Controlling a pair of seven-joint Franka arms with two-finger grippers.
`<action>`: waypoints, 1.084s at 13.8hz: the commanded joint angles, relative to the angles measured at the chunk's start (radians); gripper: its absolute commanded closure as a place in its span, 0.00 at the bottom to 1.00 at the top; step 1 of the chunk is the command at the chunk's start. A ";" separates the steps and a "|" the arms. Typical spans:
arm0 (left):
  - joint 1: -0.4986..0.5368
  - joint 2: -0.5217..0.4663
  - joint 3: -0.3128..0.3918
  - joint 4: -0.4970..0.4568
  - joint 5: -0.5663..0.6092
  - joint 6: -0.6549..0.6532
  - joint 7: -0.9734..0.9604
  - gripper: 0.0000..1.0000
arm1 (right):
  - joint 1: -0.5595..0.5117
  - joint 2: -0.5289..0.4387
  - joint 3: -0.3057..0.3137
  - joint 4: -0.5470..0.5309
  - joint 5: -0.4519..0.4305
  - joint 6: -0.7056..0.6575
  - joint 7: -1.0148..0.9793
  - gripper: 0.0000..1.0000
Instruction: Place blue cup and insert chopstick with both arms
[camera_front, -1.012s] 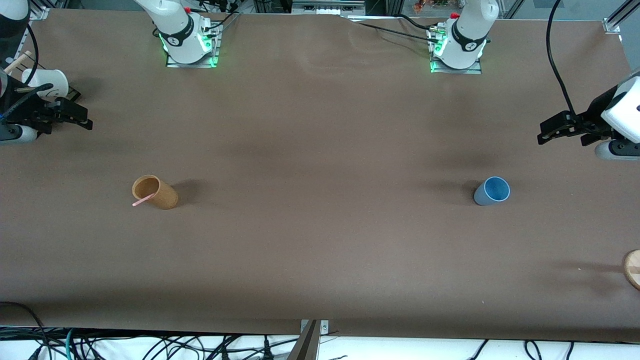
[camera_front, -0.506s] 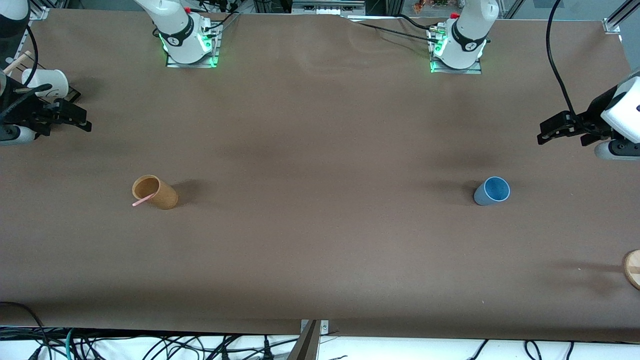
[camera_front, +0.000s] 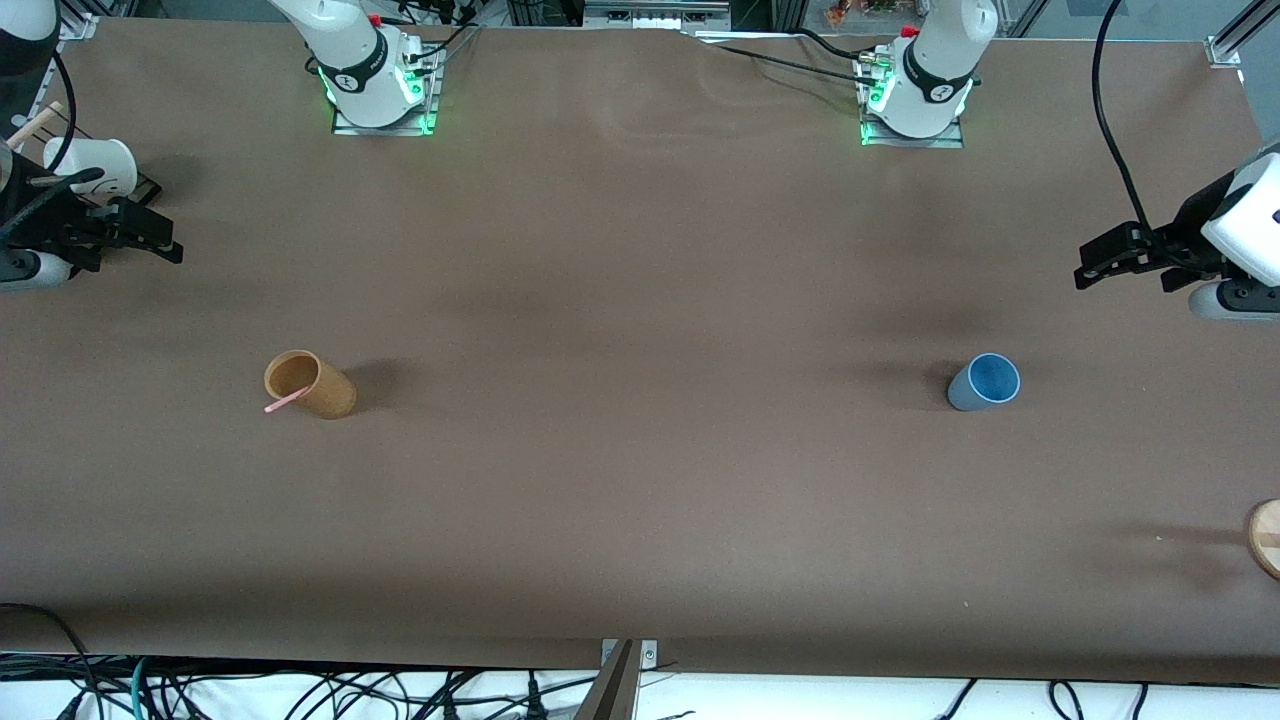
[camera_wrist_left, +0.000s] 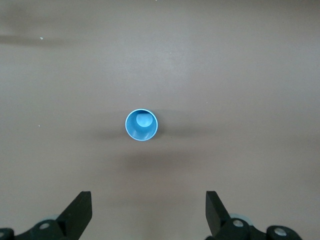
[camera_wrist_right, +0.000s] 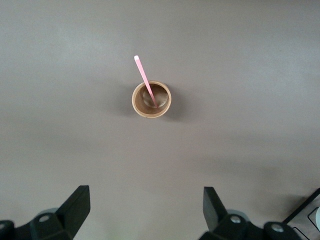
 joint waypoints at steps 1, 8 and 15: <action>0.005 0.003 0.000 0.010 0.006 -0.013 0.021 0.00 | -0.001 -0.010 0.006 -0.013 -0.009 0.002 0.003 0.00; -0.005 0.009 -0.001 0.011 0.006 -0.013 0.021 0.00 | -0.003 0.007 0.006 0.001 -0.007 0.004 0.005 0.00; 0.010 0.052 0.002 0.010 0.005 -0.013 0.030 0.00 | -0.001 0.007 0.006 0.001 -0.007 0.002 0.005 0.00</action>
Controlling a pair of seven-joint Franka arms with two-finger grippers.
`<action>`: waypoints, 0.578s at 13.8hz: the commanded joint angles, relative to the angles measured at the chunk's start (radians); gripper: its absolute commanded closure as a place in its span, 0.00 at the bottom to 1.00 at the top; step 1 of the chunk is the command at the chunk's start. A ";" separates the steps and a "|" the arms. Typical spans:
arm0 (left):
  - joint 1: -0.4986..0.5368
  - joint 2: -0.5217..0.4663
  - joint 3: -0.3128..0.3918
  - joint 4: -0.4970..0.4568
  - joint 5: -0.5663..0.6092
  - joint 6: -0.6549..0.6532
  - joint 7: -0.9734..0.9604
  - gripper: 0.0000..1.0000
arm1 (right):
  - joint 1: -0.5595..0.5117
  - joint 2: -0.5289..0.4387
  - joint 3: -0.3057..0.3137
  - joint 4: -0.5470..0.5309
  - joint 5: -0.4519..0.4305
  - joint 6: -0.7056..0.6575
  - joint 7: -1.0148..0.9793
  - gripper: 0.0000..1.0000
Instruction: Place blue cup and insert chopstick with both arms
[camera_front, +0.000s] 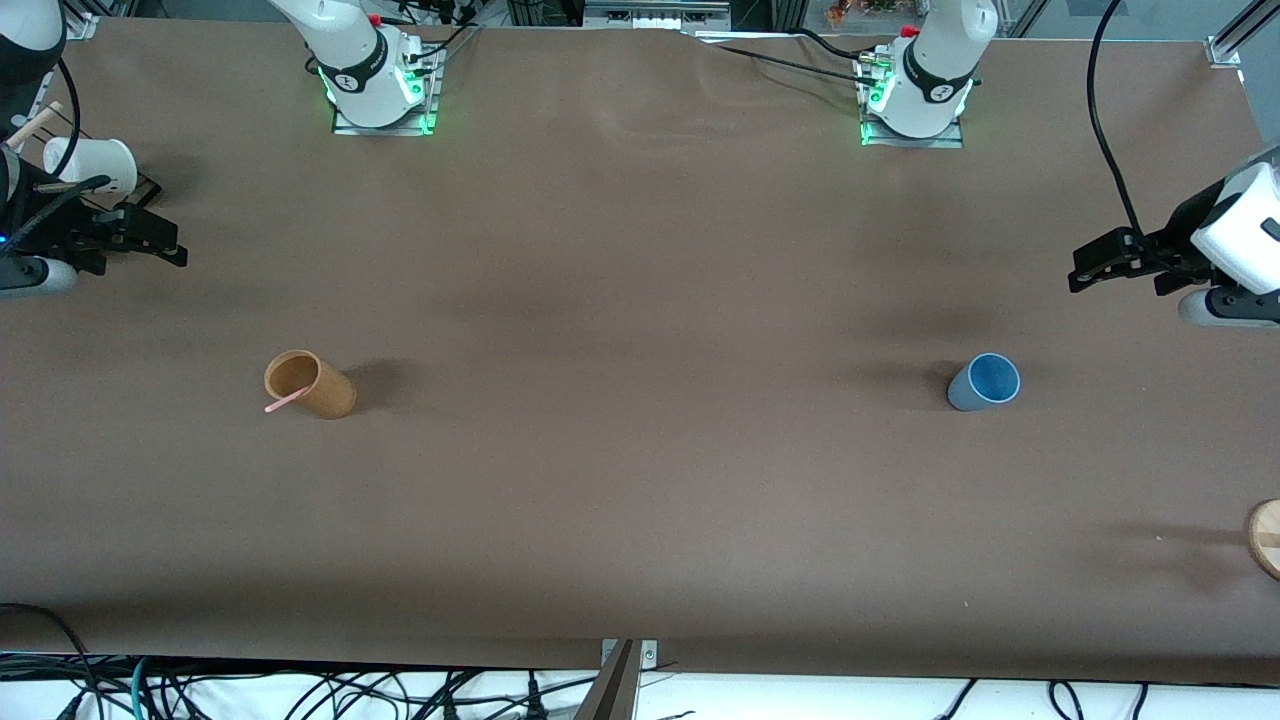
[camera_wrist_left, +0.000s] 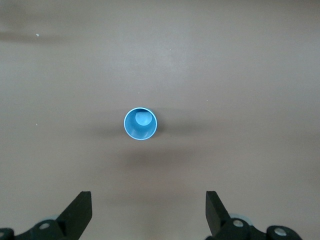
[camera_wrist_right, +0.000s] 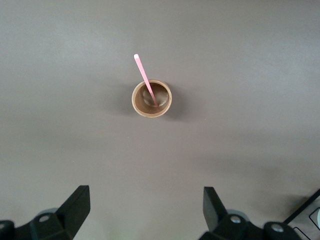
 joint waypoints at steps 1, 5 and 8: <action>0.022 0.056 0.001 0.011 0.014 -0.012 0.031 0.00 | -0.002 -0.004 0.005 0.001 -0.007 0.002 0.004 0.00; 0.100 0.126 0.003 -0.012 0.017 0.004 0.224 0.00 | -0.002 -0.004 0.005 0.001 -0.007 0.002 0.004 0.00; 0.126 0.116 0.003 -0.136 0.035 0.136 0.260 0.00 | -0.002 -0.004 0.005 0.001 -0.007 0.002 0.004 0.00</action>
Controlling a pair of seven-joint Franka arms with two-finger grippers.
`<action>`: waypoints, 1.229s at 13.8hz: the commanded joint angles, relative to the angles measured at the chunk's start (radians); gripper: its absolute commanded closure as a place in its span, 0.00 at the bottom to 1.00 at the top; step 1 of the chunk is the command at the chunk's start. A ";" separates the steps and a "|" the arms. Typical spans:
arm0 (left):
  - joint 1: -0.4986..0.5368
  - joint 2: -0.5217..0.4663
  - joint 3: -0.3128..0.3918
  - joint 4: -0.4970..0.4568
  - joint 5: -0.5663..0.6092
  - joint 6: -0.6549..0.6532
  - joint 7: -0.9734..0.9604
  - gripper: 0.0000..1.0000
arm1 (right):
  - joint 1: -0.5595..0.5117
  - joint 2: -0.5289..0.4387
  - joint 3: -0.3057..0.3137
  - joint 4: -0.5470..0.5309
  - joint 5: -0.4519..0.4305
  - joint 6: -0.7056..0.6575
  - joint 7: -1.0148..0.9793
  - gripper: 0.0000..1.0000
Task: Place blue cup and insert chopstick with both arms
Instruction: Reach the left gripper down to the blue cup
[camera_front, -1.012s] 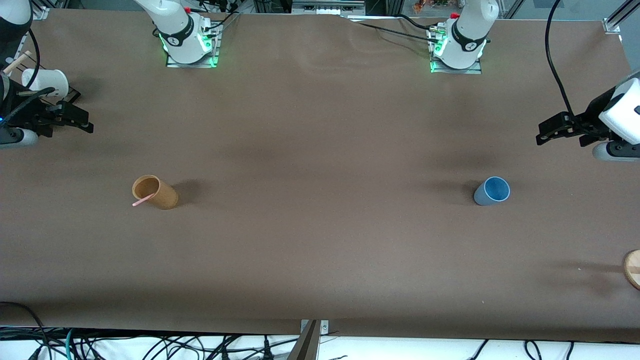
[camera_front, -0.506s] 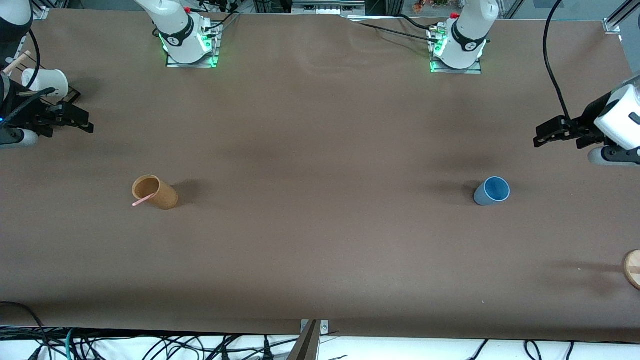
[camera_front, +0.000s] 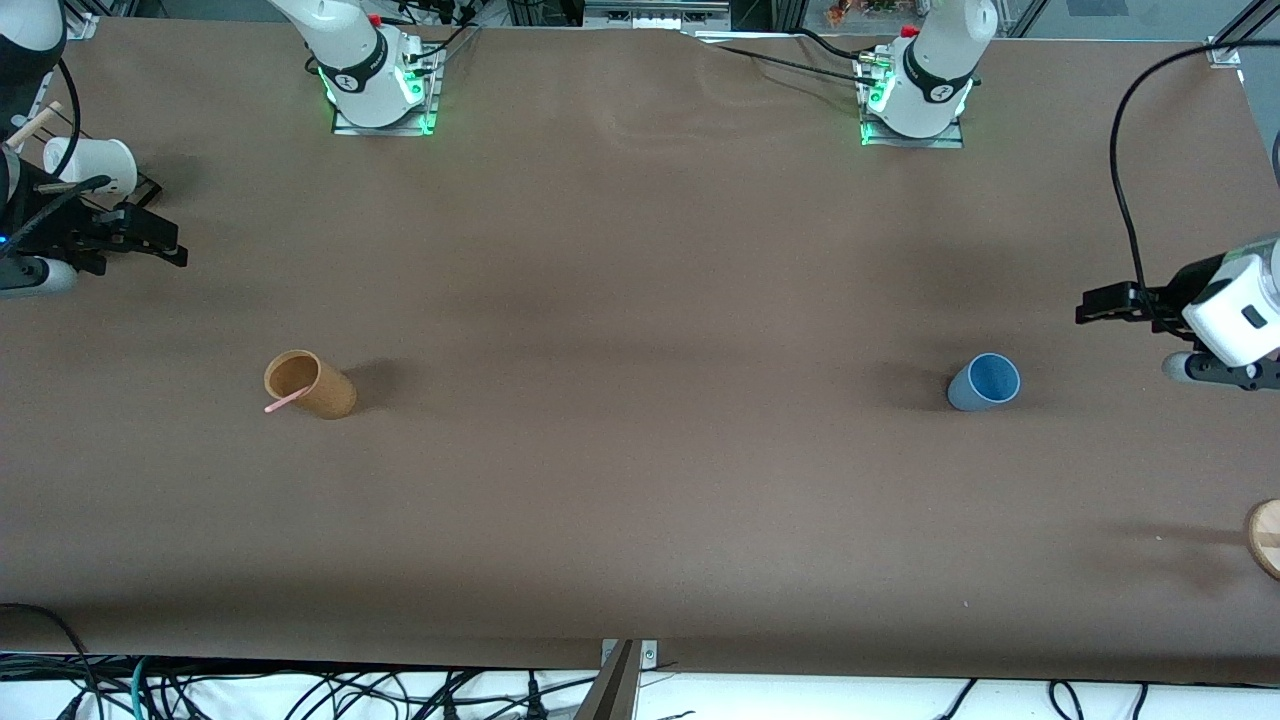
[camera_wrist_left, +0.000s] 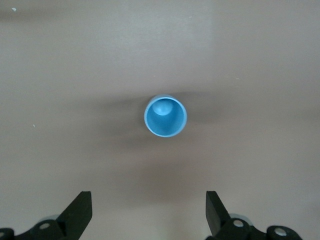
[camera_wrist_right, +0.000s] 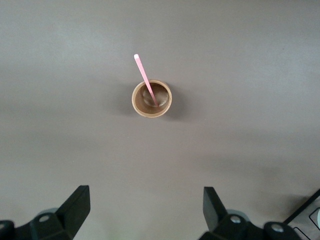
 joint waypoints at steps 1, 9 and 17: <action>0.014 -0.023 -0.008 -0.115 0.041 0.112 0.038 0.00 | -0.002 -0.004 0.005 0.001 -0.007 0.002 0.004 0.00; 0.013 -0.014 -0.006 -0.429 0.046 0.536 0.037 0.00 | -0.002 -0.004 0.005 0.001 -0.007 0.002 0.003 0.00; 0.011 0.060 -0.006 -0.480 0.044 0.703 0.035 0.00 | -0.002 -0.004 0.005 0.001 -0.007 0.002 0.001 0.00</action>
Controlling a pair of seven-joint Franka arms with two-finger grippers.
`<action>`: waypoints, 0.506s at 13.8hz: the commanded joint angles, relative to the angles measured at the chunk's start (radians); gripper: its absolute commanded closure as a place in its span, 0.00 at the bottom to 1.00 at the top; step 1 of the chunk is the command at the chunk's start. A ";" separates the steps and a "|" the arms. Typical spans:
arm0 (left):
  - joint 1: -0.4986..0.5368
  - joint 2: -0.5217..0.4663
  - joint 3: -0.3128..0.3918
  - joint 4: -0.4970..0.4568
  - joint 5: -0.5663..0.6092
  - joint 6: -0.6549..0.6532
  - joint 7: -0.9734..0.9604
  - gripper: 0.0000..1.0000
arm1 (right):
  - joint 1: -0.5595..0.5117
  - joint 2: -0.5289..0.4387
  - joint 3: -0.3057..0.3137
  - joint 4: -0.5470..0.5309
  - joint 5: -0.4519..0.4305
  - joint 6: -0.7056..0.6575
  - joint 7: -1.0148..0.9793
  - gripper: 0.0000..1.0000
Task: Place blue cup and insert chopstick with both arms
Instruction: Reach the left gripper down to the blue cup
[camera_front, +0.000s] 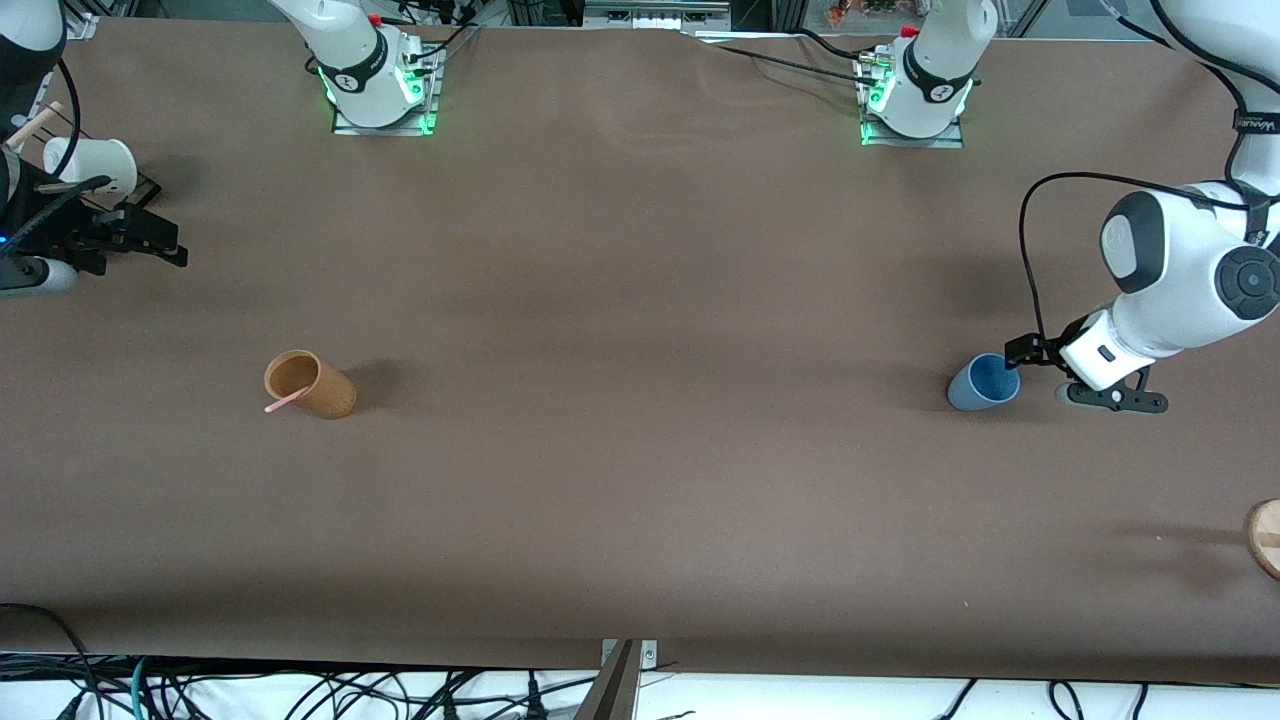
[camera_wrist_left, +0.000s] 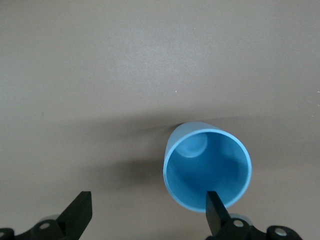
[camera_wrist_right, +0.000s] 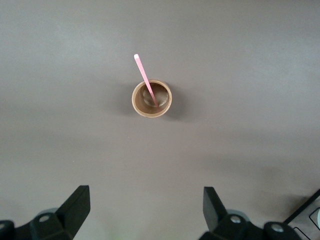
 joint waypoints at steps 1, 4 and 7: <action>-0.001 0.028 -0.002 -0.004 0.023 0.053 0.011 0.00 | -0.002 -0.005 0.005 0.001 -0.007 0.002 0.001 0.00; -0.004 0.048 -0.002 -0.004 0.023 0.084 0.011 0.00 | -0.003 -0.005 0.005 0.001 -0.007 0.002 0.001 0.00; -0.011 0.069 -0.002 -0.003 0.023 0.114 0.011 0.01 | -0.003 -0.003 0.005 0.001 -0.007 0.002 0.000 0.00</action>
